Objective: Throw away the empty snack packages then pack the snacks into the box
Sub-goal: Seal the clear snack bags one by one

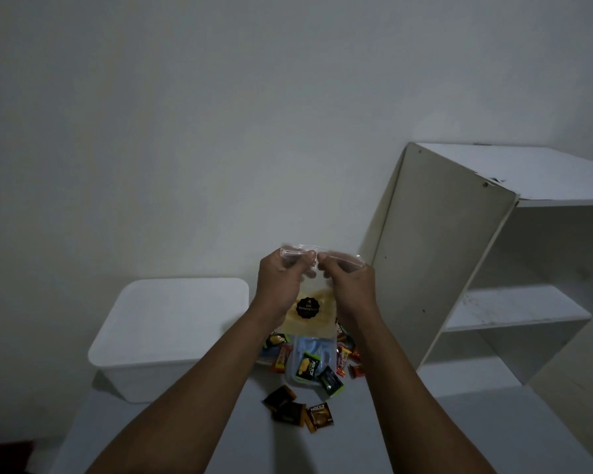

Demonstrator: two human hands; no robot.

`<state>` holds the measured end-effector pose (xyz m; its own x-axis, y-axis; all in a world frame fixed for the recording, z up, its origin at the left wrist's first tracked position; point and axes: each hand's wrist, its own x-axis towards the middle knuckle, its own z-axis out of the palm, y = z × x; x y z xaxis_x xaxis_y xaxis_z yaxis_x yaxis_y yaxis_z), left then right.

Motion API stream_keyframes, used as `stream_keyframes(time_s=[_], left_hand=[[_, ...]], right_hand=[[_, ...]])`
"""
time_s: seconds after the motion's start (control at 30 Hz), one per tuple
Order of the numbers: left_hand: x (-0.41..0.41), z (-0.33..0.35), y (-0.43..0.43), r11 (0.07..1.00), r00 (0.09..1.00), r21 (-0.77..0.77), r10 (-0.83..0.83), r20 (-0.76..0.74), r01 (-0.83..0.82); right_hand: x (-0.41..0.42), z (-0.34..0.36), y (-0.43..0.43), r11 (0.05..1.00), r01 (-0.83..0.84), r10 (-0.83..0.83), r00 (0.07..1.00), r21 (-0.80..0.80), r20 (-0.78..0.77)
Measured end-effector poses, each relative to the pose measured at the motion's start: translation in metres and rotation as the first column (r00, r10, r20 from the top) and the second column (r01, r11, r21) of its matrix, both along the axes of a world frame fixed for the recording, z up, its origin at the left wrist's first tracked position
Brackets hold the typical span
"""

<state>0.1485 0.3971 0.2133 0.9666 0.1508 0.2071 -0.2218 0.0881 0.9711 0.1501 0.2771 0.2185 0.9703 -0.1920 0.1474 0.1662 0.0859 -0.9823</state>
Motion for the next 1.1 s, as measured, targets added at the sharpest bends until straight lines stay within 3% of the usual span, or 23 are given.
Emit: stream_keyframes(time_s=[0.2,0.53,0.67,0.9,1.1], left_hand=[[-0.002,0.005,-0.002,0.992,0.997,-0.104,0.072,-0.01,-0.072],[0.002,0.018,0.004,0.98,0.999,-0.198,0.031,-0.036,-0.037],[0.003,0.021,0.015,0.983,1.0,-0.185,-0.018,0.01,0.02],[0.002,0.021,0.016,0.93,0.99,-0.343,0.142,-0.001,-0.133],[0.004,0.022,0.019,0.945,0.987,-0.287,0.159,-0.009,-0.155]], right_hand=[[-0.002,0.006,0.0,0.991,0.083,-0.08,0.996,0.108,-0.025],[0.0,0.016,0.011,0.929,0.175,-0.173,0.984,0.326,-0.037],[0.001,0.018,0.008,0.932,0.164,-0.171,0.985,0.324,-0.007],[0.002,0.012,0.011,0.941,0.137,-0.162,0.985,0.309,0.056],[-0.005,0.015,0.01,0.968,0.021,-0.036,0.998,0.251,0.057]])
